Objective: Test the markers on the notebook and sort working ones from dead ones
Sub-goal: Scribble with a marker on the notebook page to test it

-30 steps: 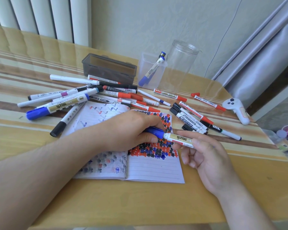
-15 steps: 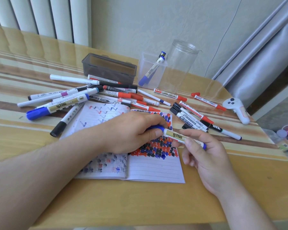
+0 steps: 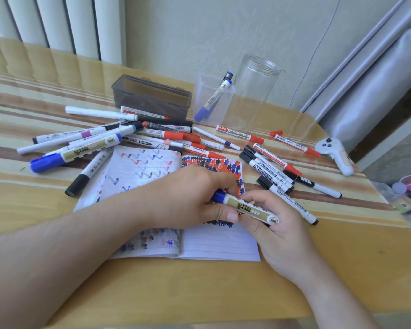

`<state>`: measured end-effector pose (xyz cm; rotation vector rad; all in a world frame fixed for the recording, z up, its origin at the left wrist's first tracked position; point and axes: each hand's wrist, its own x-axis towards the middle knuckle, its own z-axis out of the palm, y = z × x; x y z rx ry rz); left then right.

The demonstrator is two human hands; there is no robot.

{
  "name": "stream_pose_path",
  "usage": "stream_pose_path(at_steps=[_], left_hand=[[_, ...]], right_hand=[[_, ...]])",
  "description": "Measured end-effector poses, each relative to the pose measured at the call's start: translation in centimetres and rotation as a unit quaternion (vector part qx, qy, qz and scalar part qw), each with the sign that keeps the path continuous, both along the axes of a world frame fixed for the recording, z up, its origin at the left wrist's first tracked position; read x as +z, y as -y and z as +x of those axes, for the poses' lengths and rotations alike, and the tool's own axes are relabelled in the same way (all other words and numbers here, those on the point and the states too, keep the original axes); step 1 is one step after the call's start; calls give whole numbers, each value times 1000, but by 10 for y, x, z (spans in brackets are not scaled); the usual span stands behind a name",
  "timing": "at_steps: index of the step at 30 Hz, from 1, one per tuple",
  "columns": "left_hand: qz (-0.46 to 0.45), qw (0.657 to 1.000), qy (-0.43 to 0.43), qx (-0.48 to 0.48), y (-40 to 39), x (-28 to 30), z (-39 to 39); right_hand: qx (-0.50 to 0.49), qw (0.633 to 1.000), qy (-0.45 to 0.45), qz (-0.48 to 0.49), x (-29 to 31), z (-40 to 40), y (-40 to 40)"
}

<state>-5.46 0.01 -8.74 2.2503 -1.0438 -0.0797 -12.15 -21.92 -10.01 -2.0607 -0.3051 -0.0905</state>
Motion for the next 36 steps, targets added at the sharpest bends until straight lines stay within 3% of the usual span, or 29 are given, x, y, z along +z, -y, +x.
stream_pose_path(at_steps=[4,7,11,15,20,23,27,31,36], left_hand=[[26,1000,8,5,2,-2,-1],[-5,1000,1,13,1,-3,0],[-40,998,37,38,-7,5,1],[-81,985,72,135,-33,11,19],[-3,991,17,130,-45,1,30],[-16,991,0,132,-47,-1,33],[-17,992,5,127,-48,-4,35],[2,992,14,126,-48,-6,36],[9,992,23,125,-47,-5,38]], right_hand=[[-10,1000,4,-24,4,-2,-3],[-6,1000,-7,-17,7,-4,-4],[-41,990,-78,111,9,-2,1],[-136,953,-132,236,26,24,2],[-152,941,-74,292,88,102,-41],[-161,937,-53,306,113,164,-70],[-158,953,-85,244,112,206,-82],[-172,969,-79,157,90,182,-65],[-135,985,-16,-109,54,107,-10]])
